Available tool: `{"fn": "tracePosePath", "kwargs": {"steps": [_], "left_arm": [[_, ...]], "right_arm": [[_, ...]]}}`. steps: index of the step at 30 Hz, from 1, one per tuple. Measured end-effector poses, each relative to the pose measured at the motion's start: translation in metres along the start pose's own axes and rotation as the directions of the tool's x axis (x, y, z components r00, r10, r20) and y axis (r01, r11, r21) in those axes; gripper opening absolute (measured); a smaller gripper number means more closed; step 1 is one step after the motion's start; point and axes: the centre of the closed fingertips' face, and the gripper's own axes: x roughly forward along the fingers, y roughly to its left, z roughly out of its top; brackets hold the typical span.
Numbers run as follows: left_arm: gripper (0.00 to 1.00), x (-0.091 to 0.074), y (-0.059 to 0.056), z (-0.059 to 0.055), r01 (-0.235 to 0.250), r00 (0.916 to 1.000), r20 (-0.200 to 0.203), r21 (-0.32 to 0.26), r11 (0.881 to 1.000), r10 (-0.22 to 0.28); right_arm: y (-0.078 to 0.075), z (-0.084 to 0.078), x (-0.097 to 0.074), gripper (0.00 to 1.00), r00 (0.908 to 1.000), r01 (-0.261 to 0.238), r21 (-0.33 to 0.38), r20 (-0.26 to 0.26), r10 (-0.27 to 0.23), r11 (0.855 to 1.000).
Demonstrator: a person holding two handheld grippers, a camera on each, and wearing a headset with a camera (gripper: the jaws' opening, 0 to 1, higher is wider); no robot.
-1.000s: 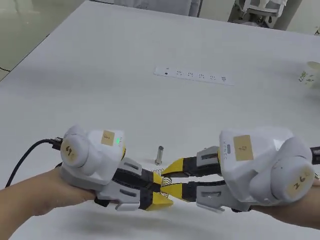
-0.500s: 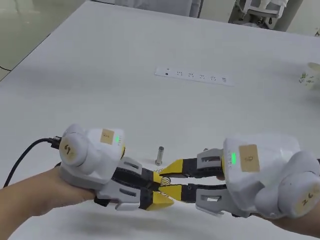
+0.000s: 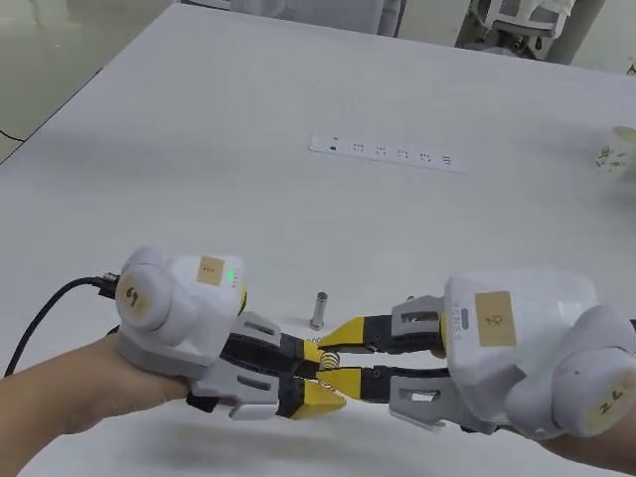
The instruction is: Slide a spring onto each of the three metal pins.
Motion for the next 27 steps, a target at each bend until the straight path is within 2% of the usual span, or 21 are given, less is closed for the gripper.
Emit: {"fn": "tracePosePath", "kwargs": {"steps": [2,4,6,17,21,27], "left_arm": [[0.05,-0.001,0.001,0.0,-0.006,1.0,0.001,-0.005,1.0,0.006],[0.05,-0.002,0.001,0.003,-0.006,0.9997,0.022,-0.029,1.0,0.007],[0.06,-0.002,0.001,0.005,-0.01,0.9996,0.025,-0.024,1.0,0.011],[0.13,-0.008,0.005,-0.003,-0.037,0.9993,-0.001,-0.034,0.999,0.037],[0.16,-0.016,0.005,-0.004,-0.041,0.9991,-0.01,-0.031,0.999,0.04],[0.21,-0.026,0.012,-0.009,-0.073,0.997,-0.025,-0.031,0.997,0.073]], "right_arm": [[0.0,0.0,0.0,0.07,1.0,0.002,-0.001,0.0,-0.002,1.0],[-0.001,0.001,0.0,0.07,1.0,0.004,-0.001,0.001,-0.004,1.0],[-0.002,0.001,0.0,0.07,1.0,0.008,0.003,0.005,-0.008,1.0],[-0.003,0.001,0.0,0.07,0.9999,0.013,0.008,0.007,-0.013,1.0],[-0.003,0.0,0.0,0.07,0.9999,0.014,0.004,0.002,-0.014,1.0],[-0.004,0.0,0.001,0.07,0.9998,0.019,0.0,0.001,-0.019,1.0]]}}
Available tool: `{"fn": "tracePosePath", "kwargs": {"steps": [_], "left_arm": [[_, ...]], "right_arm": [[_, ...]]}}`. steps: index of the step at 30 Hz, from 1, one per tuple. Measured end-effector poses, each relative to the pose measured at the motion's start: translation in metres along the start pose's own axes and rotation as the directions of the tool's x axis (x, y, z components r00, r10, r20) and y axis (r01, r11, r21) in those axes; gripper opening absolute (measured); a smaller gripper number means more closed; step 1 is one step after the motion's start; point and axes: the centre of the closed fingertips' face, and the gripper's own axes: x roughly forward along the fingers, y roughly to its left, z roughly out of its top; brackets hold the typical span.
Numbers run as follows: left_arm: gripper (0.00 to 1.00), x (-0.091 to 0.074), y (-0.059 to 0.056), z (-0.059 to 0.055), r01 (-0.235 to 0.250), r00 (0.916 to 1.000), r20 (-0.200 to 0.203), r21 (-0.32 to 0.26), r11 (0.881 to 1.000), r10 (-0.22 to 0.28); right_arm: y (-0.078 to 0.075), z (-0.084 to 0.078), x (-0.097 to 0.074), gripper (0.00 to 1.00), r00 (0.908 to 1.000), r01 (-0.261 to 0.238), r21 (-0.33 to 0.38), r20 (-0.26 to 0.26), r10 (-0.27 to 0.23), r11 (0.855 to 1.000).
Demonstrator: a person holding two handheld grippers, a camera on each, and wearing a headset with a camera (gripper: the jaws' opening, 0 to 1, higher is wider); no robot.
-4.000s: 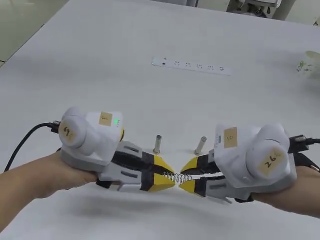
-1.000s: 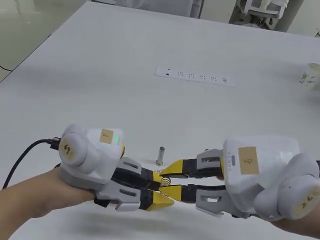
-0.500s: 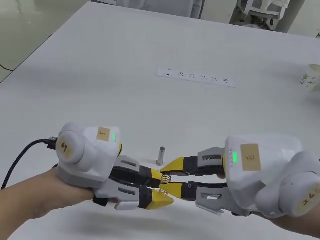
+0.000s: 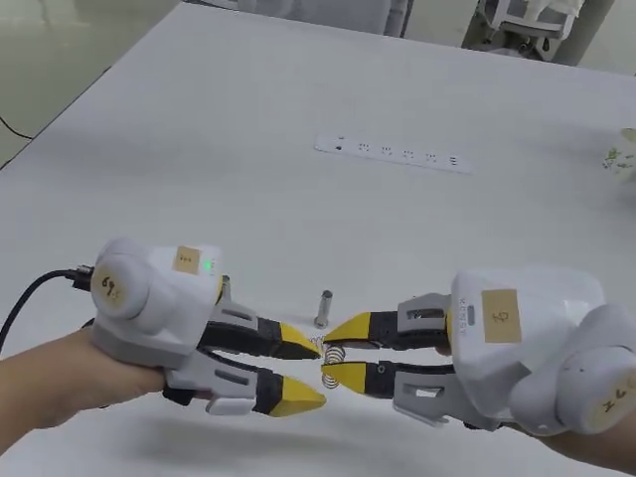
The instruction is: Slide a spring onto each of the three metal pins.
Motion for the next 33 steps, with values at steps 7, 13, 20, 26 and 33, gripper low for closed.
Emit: {"fn": "tracePosePath", "kwargs": {"steps": [7,13,20,26,33], "left_arm": [[0.3,-0.008,0.004,-0.002,-0.03,0.9995,0.008,-0.014,0.999,0.03],[0.36,-0.016,0.004,-0.004,-0.041,0.999,0.015,-0.03,0.999,0.042],[0.47,-0.032,0.003,-0.006,-0.077,0.9961,0.039,-0.043,0.996,0.079],[0.61,-0.045,0.009,-0.007,-0.129,0.9894,0.058,-0.066,0.989,0.133],[0.71,-0.066,0.017,-0.009,-0.204,0.9713,0.099,-0.119,0.972,0.216]], "right_arm": [[-0.004,-0.001,-0.001,0.07,0.9999,0.015,0.002,-0.001,-0.015,1.0],[-0.007,-0.003,-0.003,0.07,0.9996,0.026,0.002,-0.006,-0.026,1.0],[-0.01,-0.008,-0.004,0.07,0.9992,0.038,0.004,-0.015,-0.038,0.999],[-0.012,-0.007,-0.005,0.07,0.9987,0.05,0.007,-0.013,-0.05,0.999],[-0.017,-0.011,-0.009,0.07,0.9976,0.066,0.012,-0.019,-0.066,0.998]]}}
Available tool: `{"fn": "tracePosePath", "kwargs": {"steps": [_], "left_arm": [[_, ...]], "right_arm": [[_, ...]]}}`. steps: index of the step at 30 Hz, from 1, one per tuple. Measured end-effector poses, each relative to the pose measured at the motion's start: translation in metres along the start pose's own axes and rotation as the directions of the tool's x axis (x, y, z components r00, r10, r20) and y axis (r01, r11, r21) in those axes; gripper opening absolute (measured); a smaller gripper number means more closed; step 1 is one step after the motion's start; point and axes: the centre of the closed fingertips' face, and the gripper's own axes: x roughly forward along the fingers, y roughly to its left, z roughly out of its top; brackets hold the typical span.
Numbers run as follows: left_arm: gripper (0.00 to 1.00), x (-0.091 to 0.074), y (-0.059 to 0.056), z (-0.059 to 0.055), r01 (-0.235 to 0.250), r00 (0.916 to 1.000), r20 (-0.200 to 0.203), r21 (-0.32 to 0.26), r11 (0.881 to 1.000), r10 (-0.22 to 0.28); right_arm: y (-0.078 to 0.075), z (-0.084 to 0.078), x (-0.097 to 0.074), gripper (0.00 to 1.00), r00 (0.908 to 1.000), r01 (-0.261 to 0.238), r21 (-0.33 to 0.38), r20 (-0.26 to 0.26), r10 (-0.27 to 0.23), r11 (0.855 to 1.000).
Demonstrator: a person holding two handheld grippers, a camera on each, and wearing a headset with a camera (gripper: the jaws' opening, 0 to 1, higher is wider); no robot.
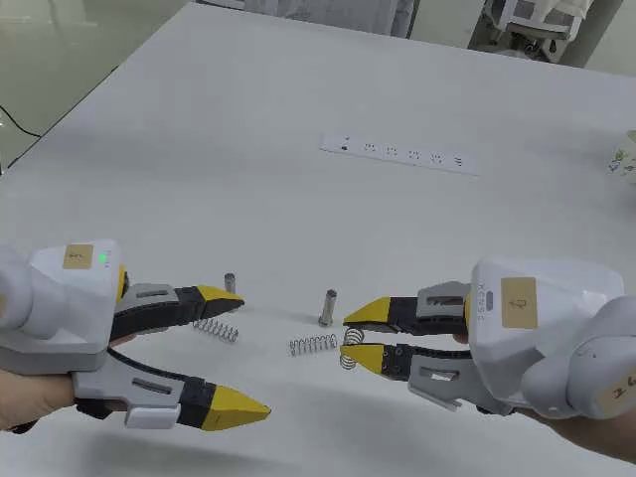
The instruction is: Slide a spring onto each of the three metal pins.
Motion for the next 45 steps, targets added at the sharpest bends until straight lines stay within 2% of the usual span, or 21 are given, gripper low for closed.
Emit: {"fn": "tracePosePath", "kwargs": {"steps": [6,13,16,22,28,36,40,45], "left_arm": [[0.75,-0.014,0.01,-0.003,-0.054,0.9985,0.009,-0.014,0.998,0.054],[0.91,-0.024,0.019,-0.007,-0.113,0.9932,0.026,-0.022,0.993,0.114],[0.98,-0.029,0.026,-0.007,-0.158,0.9866,0.038,-0.027,0.987,0.159],[0.98,-0.036,0.033,-0.007,-0.195,0.9787,0.056,-0.044,0.98,0.198],[0.98,-0.039,0.035,-0.008,-0.216,0.9732,0.069,-0.057,0.975,0.22],[0.98,-0.044,0.035,-0.013,-0.227,0.9705,0.067,-0.066,0.972,0.232],[0.98,-0.047,0.037,-0.016,-0.235,0.969,0.061,-0.069,0.969,0.239],[0.98,-0.052,0.044,-0.018,-0.262,0.9618,0.062,-0.08,0.962,0.267]], "right_arm": [[-0.001,-0.002,-0.001,0.07,1.0,0.009,0.005,-0.004,-0.009,1.0],[-0.003,-0.004,-0.004,0.07,0.9997,0.023,0.019,-0.003,-0.023,1.0],[-0.004,-0.007,-0.005,0.07,0.9995,0.032,0.037,-0.002,-0.032,0.999],[-0.005,-0.012,-0.006,0.07,0.9992,0.039,0.045,-0.014,-0.038,0.998],[-0.017,-0.019,-0.012,0.07,0.9973,0.071,0.073,-0.026,-0.069,0.995],[-0.027,-0.034,-0.019,0.07,0.9931,0.109,0.097,-0.053,-0.105,0.989],[-0.033,-0.041,-0.022,0.07,0.9899,0.133,0.115,-0.064,-0.126,0.984],[-0.049,-0.052,-0.03,0.07,0.9807,0.186,0.134,-0.085,-0.176,0.973]]}}
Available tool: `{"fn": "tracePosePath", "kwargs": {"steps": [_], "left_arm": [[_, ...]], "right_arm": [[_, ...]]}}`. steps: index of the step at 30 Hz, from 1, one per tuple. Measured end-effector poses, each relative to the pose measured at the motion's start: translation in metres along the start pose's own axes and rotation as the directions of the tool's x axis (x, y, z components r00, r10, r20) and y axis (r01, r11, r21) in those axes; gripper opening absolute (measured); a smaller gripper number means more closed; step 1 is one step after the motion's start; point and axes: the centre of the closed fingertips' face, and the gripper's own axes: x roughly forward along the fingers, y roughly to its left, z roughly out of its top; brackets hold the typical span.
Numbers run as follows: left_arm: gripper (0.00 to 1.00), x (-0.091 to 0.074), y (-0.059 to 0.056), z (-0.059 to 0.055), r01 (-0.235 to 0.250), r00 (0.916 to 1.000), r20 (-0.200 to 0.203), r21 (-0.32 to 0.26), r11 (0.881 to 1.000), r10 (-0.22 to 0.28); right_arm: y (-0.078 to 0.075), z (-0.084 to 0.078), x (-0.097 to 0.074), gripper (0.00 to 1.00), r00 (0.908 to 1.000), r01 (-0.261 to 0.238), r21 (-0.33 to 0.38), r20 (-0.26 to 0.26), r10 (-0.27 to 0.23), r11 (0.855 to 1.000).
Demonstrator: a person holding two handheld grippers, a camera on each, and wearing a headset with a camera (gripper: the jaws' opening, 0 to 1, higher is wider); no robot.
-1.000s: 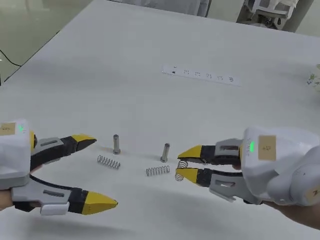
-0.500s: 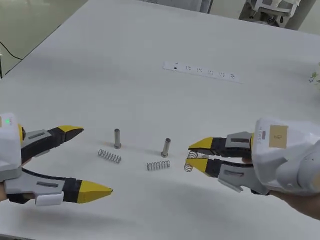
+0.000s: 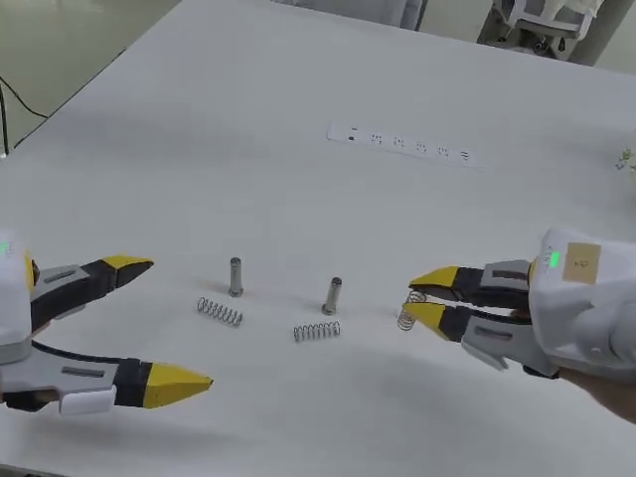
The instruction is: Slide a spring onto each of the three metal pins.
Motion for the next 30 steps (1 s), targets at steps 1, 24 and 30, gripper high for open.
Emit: {"fn": "tracePosePath", "kwargs": {"steps": [1,24,30], "left_arm": [[0.98,-0.001,0.001,0.0,-0.003,1.0,0.001,-0.001,1.0,0.003],[0.98,-0.005,0.005,-0.003,-0.024,0.9996,-0.012,-0.008,1.0,0.024],[0.98,-0.005,0.005,-0.002,-0.024,0.9996,-0.012,-0.002,1.0,0.024]], "right_arm": [[-0.004,-0.001,-0.001,0.07,0.9999,0.01,0.005,-0.001,-0.01,1.0],[-0.055,-0.026,0.004,0.07,0.9927,0.119,0.116,-0.034,-0.116,0.986],[-0.054,-0.028,0.006,0.07,0.9923,0.122,0.126,-0.037,-0.118,0.985]]}}
